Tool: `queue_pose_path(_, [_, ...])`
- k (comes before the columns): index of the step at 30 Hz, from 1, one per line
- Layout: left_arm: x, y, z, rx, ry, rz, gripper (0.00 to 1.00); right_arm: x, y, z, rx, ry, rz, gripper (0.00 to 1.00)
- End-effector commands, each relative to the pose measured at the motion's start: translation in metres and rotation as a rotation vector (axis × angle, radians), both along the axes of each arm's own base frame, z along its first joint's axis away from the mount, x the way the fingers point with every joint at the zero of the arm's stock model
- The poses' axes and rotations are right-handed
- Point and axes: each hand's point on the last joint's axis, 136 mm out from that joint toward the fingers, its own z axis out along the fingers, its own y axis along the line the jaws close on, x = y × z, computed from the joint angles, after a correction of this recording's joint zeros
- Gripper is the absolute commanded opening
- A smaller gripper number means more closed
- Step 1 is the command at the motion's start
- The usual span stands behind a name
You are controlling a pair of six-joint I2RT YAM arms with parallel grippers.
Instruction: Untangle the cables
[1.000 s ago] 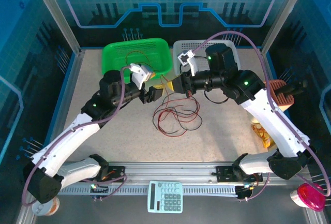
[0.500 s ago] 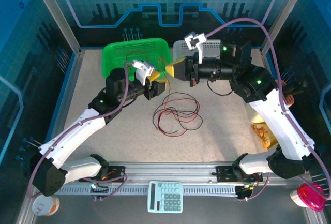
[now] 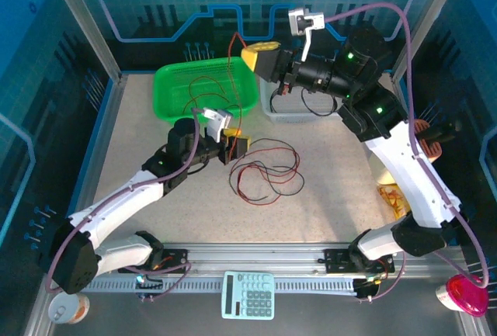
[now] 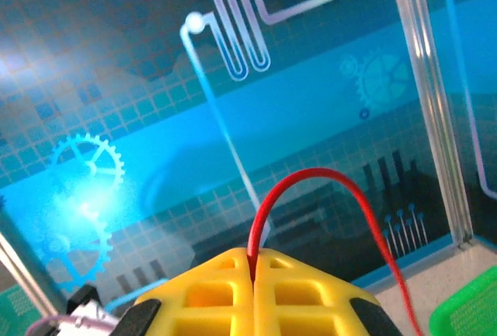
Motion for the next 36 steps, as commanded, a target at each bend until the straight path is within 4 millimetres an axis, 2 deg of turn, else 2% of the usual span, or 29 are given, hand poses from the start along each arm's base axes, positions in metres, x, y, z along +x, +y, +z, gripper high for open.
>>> queue_pose_path(1, [0.006, 0.015, 0.007, -0.009, -0.011, 0.113, 0.56, 0.017, -0.013, 0.036, 0.111, -0.074, -0.069, 0.00])
queue_pose_path(5, [0.024, 0.059, 0.009, 0.070, 0.009, 0.386, 0.72, 0.041, -0.013, 0.036, 0.141, -0.040, -0.089, 0.00])
queue_pose_path(8, [0.032, 0.093, 0.018, 0.114, 0.016, 0.558, 0.78, 0.055, -0.008, 0.033, 0.146, -0.016, -0.088, 0.00])
queue_pose_path(14, [0.038, 0.150, 0.033, 0.115, 0.057, 0.798, 0.87, 0.086, 0.004, 0.029, 0.146, 0.012, -0.098, 0.00])
queue_pose_path(17, [0.040, 0.180, 0.036, 0.101, 0.082, 0.899, 0.88, 0.107, 0.008, 0.029, 0.153, 0.026, -0.109, 0.00])
queue_pose_path(20, [0.041, 0.202, 0.038, 0.062, 0.107, 0.956, 0.88, 0.130, 0.013, 0.031, 0.175, 0.040, -0.117, 0.00])
queue_pose_path(23, [0.042, 0.211, 0.042, 0.041, 0.106, 0.974, 0.89, 0.156, 0.015, 0.032, 0.216, 0.043, -0.131, 0.00])
queue_pose_path(27, [0.042, 0.211, 0.053, 0.022, 0.083, 0.959, 0.89, 0.194, 0.008, 0.031, 0.331, 0.052, -0.139, 0.00])
queue_pose_path(32, [0.040, 0.205, 0.065, -0.006, 0.064, 0.917, 0.90, 0.245, 0.000, 0.002, 0.405, 0.120, -0.179, 0.00])
queue_pose_path(36, [0.039, 0.200, 0.068, -0.020, 0.063, 0.892, 0.90, 0.264, 0.008, -0.022, 0.405, 0.167, -0.174, 0.00])
